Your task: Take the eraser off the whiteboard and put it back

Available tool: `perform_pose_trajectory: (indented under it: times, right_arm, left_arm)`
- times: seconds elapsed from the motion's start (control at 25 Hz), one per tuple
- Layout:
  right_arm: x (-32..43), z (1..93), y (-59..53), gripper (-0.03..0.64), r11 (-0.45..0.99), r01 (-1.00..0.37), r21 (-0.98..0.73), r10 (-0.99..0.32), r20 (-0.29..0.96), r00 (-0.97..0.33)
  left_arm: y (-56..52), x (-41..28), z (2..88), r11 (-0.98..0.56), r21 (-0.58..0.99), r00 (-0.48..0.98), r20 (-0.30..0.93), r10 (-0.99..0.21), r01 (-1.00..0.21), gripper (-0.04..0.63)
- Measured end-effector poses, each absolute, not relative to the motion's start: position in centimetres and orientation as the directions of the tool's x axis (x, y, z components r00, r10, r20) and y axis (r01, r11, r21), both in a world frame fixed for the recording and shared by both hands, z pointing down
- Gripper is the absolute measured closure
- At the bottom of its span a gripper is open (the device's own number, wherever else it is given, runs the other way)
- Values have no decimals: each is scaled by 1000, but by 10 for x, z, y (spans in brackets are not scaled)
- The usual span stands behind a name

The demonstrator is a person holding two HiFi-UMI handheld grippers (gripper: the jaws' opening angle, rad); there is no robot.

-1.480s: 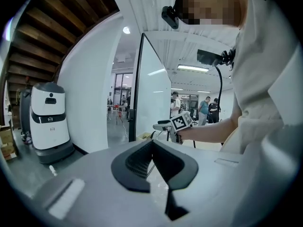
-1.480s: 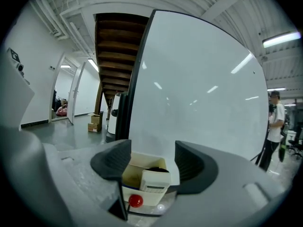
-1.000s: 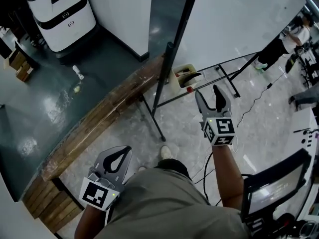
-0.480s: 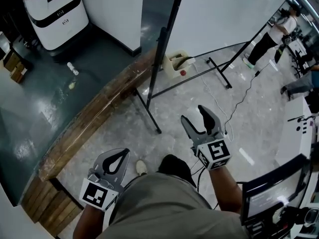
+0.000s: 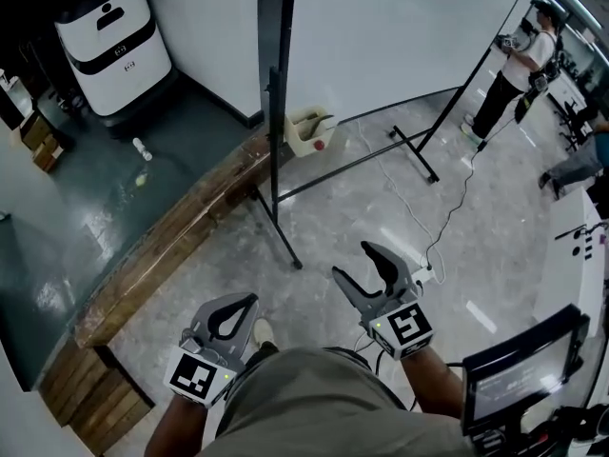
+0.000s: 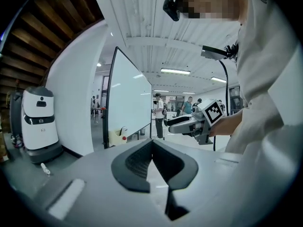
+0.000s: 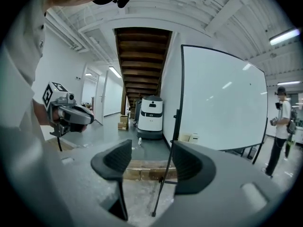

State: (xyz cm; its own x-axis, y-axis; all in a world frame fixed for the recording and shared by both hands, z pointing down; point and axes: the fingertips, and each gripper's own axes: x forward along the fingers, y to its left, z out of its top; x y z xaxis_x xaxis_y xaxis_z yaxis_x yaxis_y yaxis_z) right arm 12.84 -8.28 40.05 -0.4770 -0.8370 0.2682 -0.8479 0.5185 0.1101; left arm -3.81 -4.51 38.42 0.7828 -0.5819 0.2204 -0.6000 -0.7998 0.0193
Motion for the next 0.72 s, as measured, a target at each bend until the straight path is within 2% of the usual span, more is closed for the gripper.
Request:
perform_pose_trajectory:
  times: [0.36, 0.52, 0.72]
  right_arm:
    - [228, 404, 37, 344, 590, -807, 39, -784, 268, -560]
    - [248, 414, 74, 344, 625, -779, 47, -758, 275, -591]
    - [249, 415, 120, 344, 627, -778, 47, -757, 271, -594]
  left_arm:
    - [67, 77, 374, -757, 5, 736, 235, -635, -654, 588]
    - [107, 93, 375, -730, -21, 706, 236, -668, -683, 588]
    - [157, 82, 373, -720, -39, 691, 248, -679, -693, 588]
